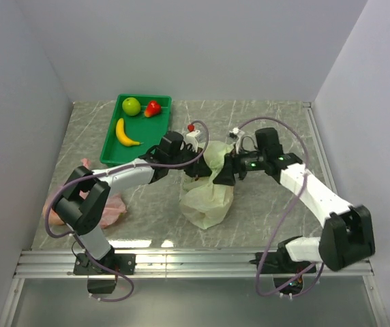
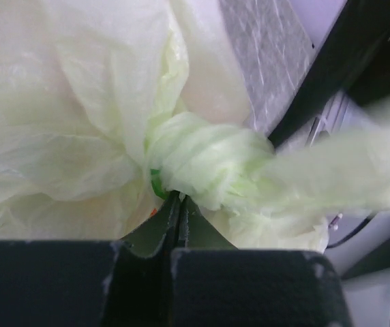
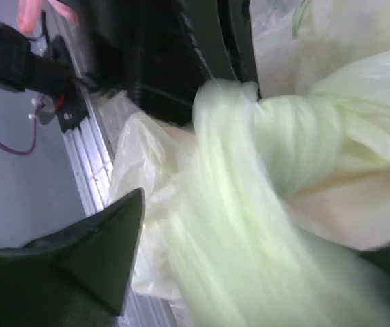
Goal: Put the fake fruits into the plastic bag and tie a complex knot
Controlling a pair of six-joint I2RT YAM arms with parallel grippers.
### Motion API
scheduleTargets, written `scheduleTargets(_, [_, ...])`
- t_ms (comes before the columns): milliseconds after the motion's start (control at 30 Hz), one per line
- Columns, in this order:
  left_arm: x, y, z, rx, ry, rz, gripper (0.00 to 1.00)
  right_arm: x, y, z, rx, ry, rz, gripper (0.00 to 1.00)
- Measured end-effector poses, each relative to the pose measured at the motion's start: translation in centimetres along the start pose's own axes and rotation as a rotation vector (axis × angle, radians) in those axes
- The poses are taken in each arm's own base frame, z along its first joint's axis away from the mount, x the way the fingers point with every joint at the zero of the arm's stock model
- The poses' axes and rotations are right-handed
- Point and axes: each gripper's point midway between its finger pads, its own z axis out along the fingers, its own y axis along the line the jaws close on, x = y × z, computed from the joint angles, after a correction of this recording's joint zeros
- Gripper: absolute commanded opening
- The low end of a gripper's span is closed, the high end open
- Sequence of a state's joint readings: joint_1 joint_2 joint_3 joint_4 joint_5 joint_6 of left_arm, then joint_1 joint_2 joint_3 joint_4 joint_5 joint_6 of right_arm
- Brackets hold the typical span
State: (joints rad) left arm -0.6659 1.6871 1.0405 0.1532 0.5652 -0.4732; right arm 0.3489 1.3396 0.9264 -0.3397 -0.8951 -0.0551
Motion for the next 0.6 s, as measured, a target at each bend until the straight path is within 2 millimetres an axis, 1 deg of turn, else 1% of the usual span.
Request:
scheduleTargets(67, [0.6,0.2,-0.2,0.001,0.013,-0.009,0.00,-0.8,0.6,-1.7,0.017,-0.046,-0.032,0.96])
scheduleTargets(167, [0.9,0.3,-0.4,0.003,0.022,-0.013,0.01,-1.8,1.9,-4.4,0.059,-0.124,-0.120,0.97])
scheduleTargets(267, [0.8,0.4,-0.4,0.006,0.022,-0.005,0.01,-2.1,2.5,-6.1,0.109,-0.176,-0.176,0.98])
scheduleTargets(300, [0.9,0.4,-0.4,0.007,0.023,-0.003,0.00,-2.0,2.4,-6.6,0.137,-0.192,-0.173,0.96])
scheduleTargets(367, [0.9,0.3,-0.5,0.013,0.026,0.002,0.00,-1.8,1.8,-7.4,0.202,-0.218,-0.147,0.75])
scheduleTargets(400, [1.0,0.3,-0.5,0.014,0.027,0.005,0.01,-1.7,1.3,-7.6,0.227,-0.224,-0.132,0.52])
scheduleTargets(433, [1.0,0.3,-0.5,0.017,0.030,0.007,0.01,-1.6,0.6,-8.0,0.258,-0.234,-0.124,0.42])
scheduleTargets(467, [1.1,0.3,-0.5,0.018,0.033,0.007,0.01,-1.4,-0.1,-8.2,0.286,-0.240,-0.106,0.37])
scheduleTargets(500, [1.1,0.3,-0.5,0.020,0.035,0.010,0.00,-1.2,-1.0,-8.2,0.316,-0.243,-0.084,0.35])
scheduleTargets(600, [1.2,0.1,-0.5,0.033,0.041,0.011,0.01,-0.2,-3.5,-7.8,0.373,-0.224,-0.020,0.34])
